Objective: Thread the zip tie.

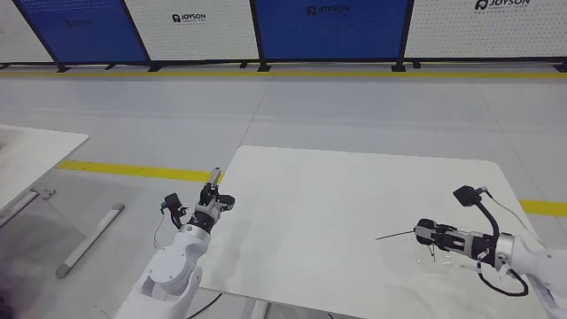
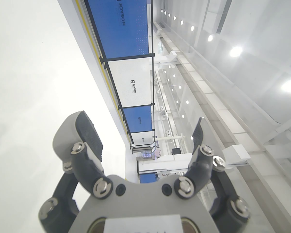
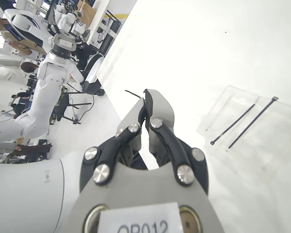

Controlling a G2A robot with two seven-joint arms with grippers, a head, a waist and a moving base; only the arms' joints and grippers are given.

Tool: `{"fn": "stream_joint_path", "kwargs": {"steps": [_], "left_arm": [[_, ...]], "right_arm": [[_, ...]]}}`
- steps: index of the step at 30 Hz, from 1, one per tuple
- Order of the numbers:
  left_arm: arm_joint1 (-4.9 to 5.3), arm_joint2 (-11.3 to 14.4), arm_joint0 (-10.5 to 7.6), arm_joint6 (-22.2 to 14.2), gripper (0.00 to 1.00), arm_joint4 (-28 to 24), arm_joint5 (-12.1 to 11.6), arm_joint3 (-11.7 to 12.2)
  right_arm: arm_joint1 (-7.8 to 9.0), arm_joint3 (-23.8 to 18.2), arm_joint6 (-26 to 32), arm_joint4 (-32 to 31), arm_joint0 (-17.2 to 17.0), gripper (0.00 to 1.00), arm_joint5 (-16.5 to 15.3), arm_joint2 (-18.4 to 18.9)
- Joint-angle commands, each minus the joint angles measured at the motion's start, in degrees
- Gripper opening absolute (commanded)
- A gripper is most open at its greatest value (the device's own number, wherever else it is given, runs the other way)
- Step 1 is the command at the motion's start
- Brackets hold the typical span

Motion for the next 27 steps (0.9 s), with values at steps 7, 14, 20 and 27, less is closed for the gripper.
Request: {"fn": "stream_joint_path", "kwargs": {"steps": [7, 14, 20, 27], "left_arm": [[0.00, 0.0, 0.00, 0.0, 1.00, 0.0, 0.0, 0.0], [0.00, 0.0, 0.00, 0.0, 1.00, 0.0, 0.0, 0.0], [0.00, 0.0, 0.00, 0.0, 1.00, 0.0, 0.0, 0.0], [0.00, 0.0, 0.00, 0.0, 1.00, 0.0, 0.0, 0.0]], "right_arm": [[0.01, 0.0, 0.0, -0.1, 0.0, 0.00, 0.0, 0.0], [0.01, 0.0, 0.0, -0.1, 0.0, 0.00, 0.0, 0.0], [-0.04, -0.7, -1.6, -1.0, -0.4, 0.00, -1.6, -0.1], [-0.24, -3.4, -2.5, -5.1, 1.9, 0.00, -2.8, -2.6]]}}
